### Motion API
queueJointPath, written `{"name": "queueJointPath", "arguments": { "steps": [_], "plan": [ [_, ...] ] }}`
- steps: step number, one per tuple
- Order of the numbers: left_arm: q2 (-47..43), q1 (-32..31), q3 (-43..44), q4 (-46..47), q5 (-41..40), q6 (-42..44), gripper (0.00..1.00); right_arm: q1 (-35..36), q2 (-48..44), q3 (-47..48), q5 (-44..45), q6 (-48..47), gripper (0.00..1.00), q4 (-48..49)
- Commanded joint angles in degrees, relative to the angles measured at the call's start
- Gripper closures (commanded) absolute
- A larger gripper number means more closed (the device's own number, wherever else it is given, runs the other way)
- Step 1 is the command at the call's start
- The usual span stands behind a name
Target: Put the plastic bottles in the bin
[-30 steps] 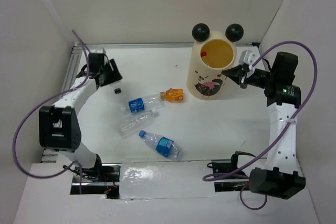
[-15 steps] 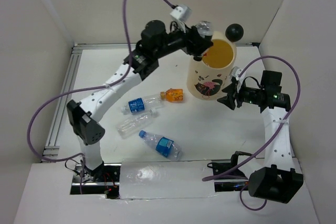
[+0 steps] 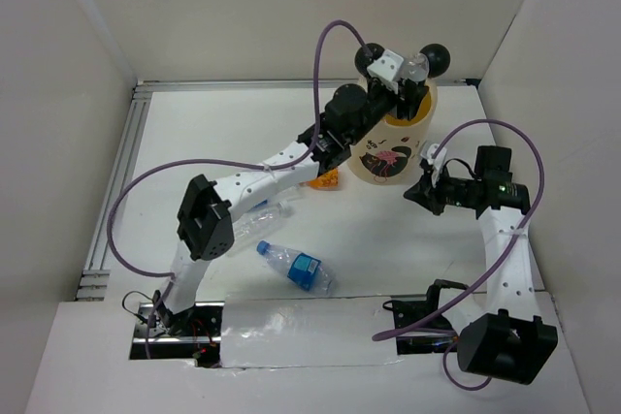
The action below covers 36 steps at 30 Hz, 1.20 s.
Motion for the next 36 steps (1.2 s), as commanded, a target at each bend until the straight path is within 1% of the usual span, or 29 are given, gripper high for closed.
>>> {"name": "queueJointPath", "arguments": {
  "steps": [1,2,3,5,6,8,9,10,11,12,13,14,15,17,20,21,22,24,25,26,27,28,29,30,31,32,33,35,36],
  "plan": [
    [3.3,-1.0,2.6,12.8,-9.5,7.1,0.55,0.3,-0.9,-1.1,0.5,-0.9,0.91,-1.4],
    [4.2,-1.0,3.1,12.8,-10.0,8.7,0.50,0.3,-0.9,-1.1,0.5,-0.4,0.88,-1.4],
    [5.8,-1.0,4.4,12.3,-10.0,8.7,0.46,0.3,-0.9,-1.1,0.5,-0.4,0.76,-1.4],
    [7.1,-1.0,5.8,10.9,-10.0,9.3,0.32,0.3,-0.9,-1.6,0.5,-0.4,0.60,-1.4],
    [7.1,-1.0,6.4,10.2,-10.0,9.3,0.27,0.3,-0.9,-1.6,0.5,-0.4,0.48,-1.4],
    [8.7,-1.0,7.7,10.2,-10.0,9.3,0.20,0.3,-0.9,-2.2,0.5,-0.4,0.36,-1.4],
    [8.7,-1.0,8.9,10.2,-10.0,9.3,0.14,0.3,-0.9,-2.2,0.5,-1.4,0.31,-2.3],
    [9.4,-1.0,9.6,9.7,-10.0,9.3,0.11,0.3,-0.9,-2.2,-0.1,-2.8,0.22,-3.2],
    [9.4,-1.0,10.2,9.7,-9.0,9.3,0.07,0.3,-0.9,-2.2,-0.6,-5.6,0.18,-4.9],
    [9.4,-1.0,10.7,9.7,-9.0,9.8,0.00,0.3,-0.9,-2.2,-0.6,-7.1,0.15,-5.6],
    [9.4,-1.0,11.4,9.7,-9.0,9.8,0.00,0.3,-0.9,-2.8,-1.3,-8.6,0.13,-6.3],
    [8.6,-1.0,11.4,9.1,-8.1,9.8,0.00,0.3,-0.9,-2.8,-2.1,-10.3,0.13,-6.9],
    [7.4,-1.0,11.4,9.0,-7.6,9.8,0.00,0.3,-0.9,-3.5,-2.1,-13.4,0.11,-7.4],
    [5.9,-1.5,11.4,9.0,-7.0,9.8,0.00,0.3,-0.9,-3.5,-3.2,-16.3,0.11,-8.1],
    [1.0,-3.2,8.8,11.4,-6.3,11.7,0.00,0.9,-0.3,-4.8,-5.0,-25.1,0.11,-10.9],
    [-0.7,-4.1,7.7,11.4,-5.6,11.7,0.00,1.4,0.4,-5.6,-5.6,-30.2,0.12,-12.3],
    [-2.3,-5.0,5.5,10.6,-5.1,11.7,0.00,2.3,0.9,-6.4,-6.2,-31.9,0.16,-12.3],
    [-9.1,-6.6,1.5,8.3,-6.6,11.7,0.00,4.1,1.6,-7.0,-7.0,-32.7,0.26,-10.6],
    [-12.0,-7.1,-5.2,7.7,-7.6,11.7,0.00,6.9,2.3,-7.5,-7.6,-32.0,0.32,-9.7],
    [-18.7,-7.7,-9.2,7.2,-8.9,11.7,0.00,8.5,2.9,-7.5,-7.7,-31.3,0.52,-8.6],
    [-22.3,-8.2,-13.3,5.3,-12.4,10.5,0.00,10.3,3.5,-8.1,-7.7,-28.7,0.64,-5.8],
    [-26.0,-8.2,-21.2,3.7,-14.8,9.5,0.00,14.7,3.5,-9.0,-7.7,-26.1,0.68,-3.5],
    [-33.0,-8.2,-25.0,1.5,-17.2,8.3,0.00,17.7,3.5,-9.5,-5.5,-22.0,0.66,-0.2],
    [-36.6,-8.2,-28.7,-0.8,-22.2,6.7,0.00,21.3,3.0,-11.4,-3.8,-9.9,0.63,9.2],
    [-39.9,-8.2,-35.5,-7.1,-24.1,5.7,0.00,29.5,3.0,-12.6,3.3,-0.5,0.57,16.0],
    [-46.4,-7.6,-38.8,-10.3,-26.3,4.3,0.00,34.2,2.4,-13.7,7.9,8.7,0.48,22.4],
    [-49.6,-7.6,-45.1,-16.9,-30.2,0.9,0.00,43.2,3.7,-14.4,15.5,18.0,0.44,28.1],
    [-55.6,-6.9,-50.2,-24.4,-33.2,-3.4,0.00,45.9,5.9,-13.8,14.1,21.0,0.33,29.1],
    [-61.1,-6.9,-52.2,-28.7,-36.1,-9.6,0.00,48.1,9.3,-11.9,14.1,26.5,0.27,30.9]
  ]
}}
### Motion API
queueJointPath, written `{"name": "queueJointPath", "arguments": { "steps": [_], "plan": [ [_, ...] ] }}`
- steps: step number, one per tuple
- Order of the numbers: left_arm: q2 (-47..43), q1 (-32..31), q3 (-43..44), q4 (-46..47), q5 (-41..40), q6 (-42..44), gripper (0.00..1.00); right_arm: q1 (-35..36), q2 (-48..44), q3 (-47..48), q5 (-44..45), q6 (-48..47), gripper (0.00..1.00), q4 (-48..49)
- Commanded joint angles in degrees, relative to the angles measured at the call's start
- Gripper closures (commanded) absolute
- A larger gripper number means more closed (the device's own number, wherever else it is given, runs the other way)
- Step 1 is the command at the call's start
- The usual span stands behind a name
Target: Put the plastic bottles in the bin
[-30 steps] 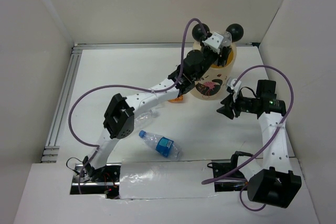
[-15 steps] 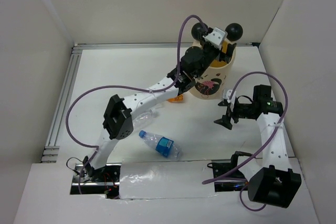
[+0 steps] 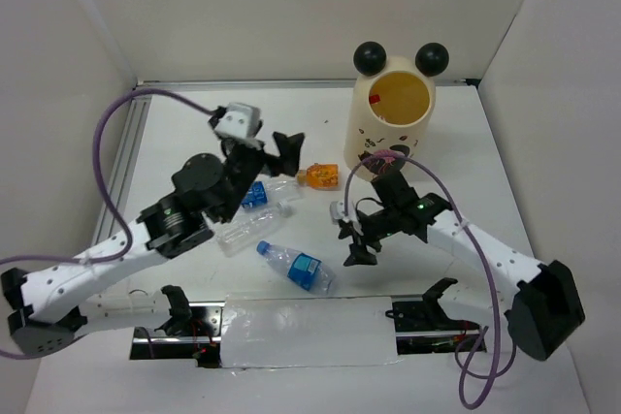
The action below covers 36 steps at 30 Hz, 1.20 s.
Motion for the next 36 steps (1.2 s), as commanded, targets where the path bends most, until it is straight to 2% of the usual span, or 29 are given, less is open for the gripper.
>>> {"name": "queueJointPath", "arguments": {
  "steps": [1,3,4,6,7,10,16,22,28,32,34,36],
  "plan": [
    [-8.3,0.3,-9.3,-19.1,-11.3,-14.3,0.00,5.0,5.9,3.5,7.1,22.3,0.23,13.8],
    [-13.1,0.3,-12.4,-29.4,-12.4,-20.3,0.00,7.4,11.5,8.0,8.3,27.6,0.11,13.3],
    [-17.6,0.3,-14.9,-32.6,-12.4,-26.7,0.00,9.6,13.4,9.6,9.1,28.9,0.10,13.3],
    [-21.6,0.3,-17.4,-36.5,-11.5,-30.6,0.00,12.0,17.1,13.1,9.1,29.0,0.04,11.2],
    [-24.6,0.3,-19.1,-39.2,-11.0,-34.4,0.00,14.1,20.4,16.3,9.9,30.1,0.03,10.4],
    [-27.2,0.3,-20.3,-42.8,-10.3,-38.0,0.00,16.5,26.4,21.1,9.9,32.6,0.03,10.4],
    [-27.8,0.3,-16.1,-51.3,-13.9,-39.3,0.00,21.4,34.3,25.0,10.5,33.8,0.00,9.8],
    [-33.1,0.3,-13.1,-58.9,-17.0,-39.9,0.00,25.4,40.3,25.0,18.9,38.9,0.00,14.5],
    [-35.2,0.3,-13.6,-61.6,-16.5,-42.0,0.00,28.9,44.5,24.5,28.7,40.9,0.00,17.6],
    [-35.2,0.3,-13.6,-62.3,-16.4,-42.0,0.00,30.3,45.9,24.5,30.0,40.4,0.00,18.6],
    [-35.2,0.3,-13.6,-62.8,-15.9,-42.0,0.00,30.3,46.4,25.2,29.4,39.8,0.09,18.6],
    [-35.2,0.3,-13.6,-62.8,-15.9,-42.0,0.00,30.3,46.4,26.4,26.8,38.6,0.25,17.7]
  ]
}}
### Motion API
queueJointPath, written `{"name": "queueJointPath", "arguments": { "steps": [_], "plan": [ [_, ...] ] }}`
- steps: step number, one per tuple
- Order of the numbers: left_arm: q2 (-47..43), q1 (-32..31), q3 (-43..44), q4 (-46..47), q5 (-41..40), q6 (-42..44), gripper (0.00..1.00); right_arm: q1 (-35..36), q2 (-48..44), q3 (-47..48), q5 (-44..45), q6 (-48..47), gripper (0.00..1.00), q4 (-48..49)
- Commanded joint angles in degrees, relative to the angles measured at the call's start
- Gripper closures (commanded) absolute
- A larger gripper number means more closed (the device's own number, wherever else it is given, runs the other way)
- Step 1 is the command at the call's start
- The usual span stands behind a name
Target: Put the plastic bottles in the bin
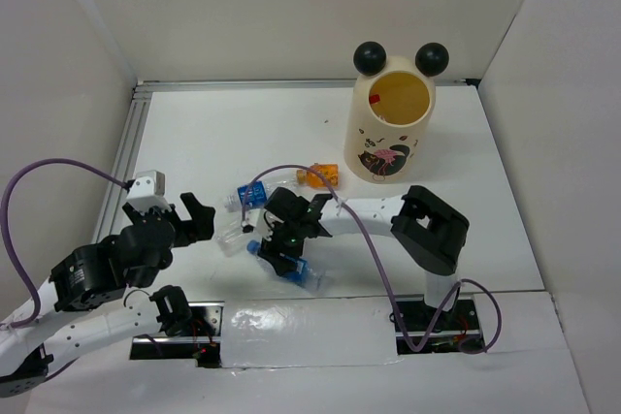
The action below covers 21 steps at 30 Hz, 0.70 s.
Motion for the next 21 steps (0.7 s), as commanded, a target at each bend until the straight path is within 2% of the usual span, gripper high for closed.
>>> {"name": "queueJointPath", "arguments": {
  "steps": [1,4,5,10,12,14,15,19,20,21],
  "plan": [
    [-0.6,-0.2,1.3,-0.4,-0.6,-1.1,0.00,0.5,2.2,1.5,-0.8,-1.5,0.44,-1.1],
    [-0.6,-0.2,0.8,-0.4,-0.6,-1.1,0.00,0.5,-0.5,2.2,-5.3,-6.0,0.80,-3.7],
    [-0.6,-0.2,0.8,0.1,-0.1,-1.1,0.00,0.5,-1.4,2.2,-6.7,-8.8,0.88,-6.2],
    [-0.6,-0.2,0.3,3.5,1.3,1.8,0.00,0.5,-13.3,1.6,-14.8,-21.5,0.91,-17.2],
    [0.0,-0.2,-0.4,4.8,1.8,3.2,0.00,-2.5,-20.2,1.6,-17.3,-25.8,0.97,-20.4],
    [0.6,-0.2,-1.1,7.0,2.5,3.8,0.00,-5.4,-25.9,4.0,-18.1,-27.3,0.97,-21.8],
    [0.6,-0.2,-2.1,7.6,2.5,3.8,0.00,-6.9,-27.3,5.6,-18.1,-28.2,0.97,-21.8],
    [3.6,-0.2,-5.7,10.8,4.1,4.3,0.00,-20.0,-31.9,13.9,-19.3,-29.6,0.97,-19.0],
    [5.0,-0.2,-6.3,11.7,4.7,4.8,0.00,-22.5,-32.9,15.0,-19.3,-30.2,0.97,-17.3],
    [5.8,-0.2,-6.8,12.6,6.2,4.8,0.00,-25.2,-34.9,15.6,-20.3,-30.8,0.99,-11.5]
  ]
}}
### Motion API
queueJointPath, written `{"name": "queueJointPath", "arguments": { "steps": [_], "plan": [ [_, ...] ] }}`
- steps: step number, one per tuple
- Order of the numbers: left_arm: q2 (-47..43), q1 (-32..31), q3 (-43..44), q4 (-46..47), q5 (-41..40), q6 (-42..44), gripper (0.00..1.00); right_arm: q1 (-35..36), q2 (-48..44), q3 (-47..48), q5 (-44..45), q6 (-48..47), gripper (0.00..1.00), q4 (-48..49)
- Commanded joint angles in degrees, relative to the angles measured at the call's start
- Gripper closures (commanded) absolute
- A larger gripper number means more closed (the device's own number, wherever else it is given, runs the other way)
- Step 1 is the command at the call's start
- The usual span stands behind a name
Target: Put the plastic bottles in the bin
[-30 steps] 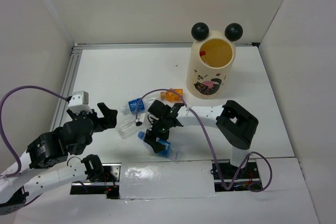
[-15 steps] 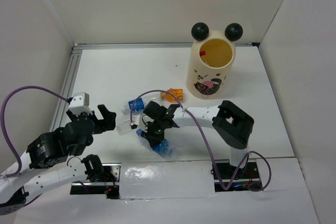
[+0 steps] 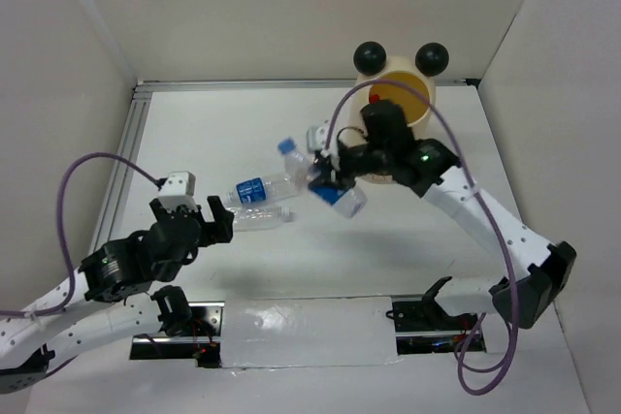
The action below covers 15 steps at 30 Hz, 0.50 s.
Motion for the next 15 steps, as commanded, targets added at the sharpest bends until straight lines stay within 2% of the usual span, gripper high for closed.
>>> {"name": "queueJointPath", "arguments": {
  "steps": [1,2,3,6,7,11,15],
  "plan": [
    [3.4,-0.2,-1.9,6.8,3.6,1.6,0.00,-10.4,-4.8,3.1,-3.8,-3.7,0.99,10.2],
    [4.3,-0.2,-2.5,7.3,4.4,1.6,0.00,-12.8,-5.8,1.8,-3.8,-3.7,1.00,14.9],
    [6.2,0.4,-2.5,7.3,5.7,1.6,0.00,-15.0,-7.3,-0.5,-3.8,-3.7,1.00,24.3],
    [8.7,1.5,-3.0,9.5,8.1,1.6,0.00,-21.8,-6.3,-3.0,-3.2,-3.2,1.00,38.4],
    [9.9,1.5,-3.5,10.1,8.7,1.6,0.00,-25.0,-5.5,-3.0,-3.2,-2.6,1.00,40.4],
    [11.6,3.3,-4.0,11.5,11.2,0.5,0.00,-30.8,-2.2,-4.3,-4.1,-0.4,0.96,51.8],
    [14.9,4.4,-5.4,12.0,14.1,-4.2,0.00,-34.4,1.7,-5.0,-3.6,-1.0,0.93,57.1]
  ]
}}
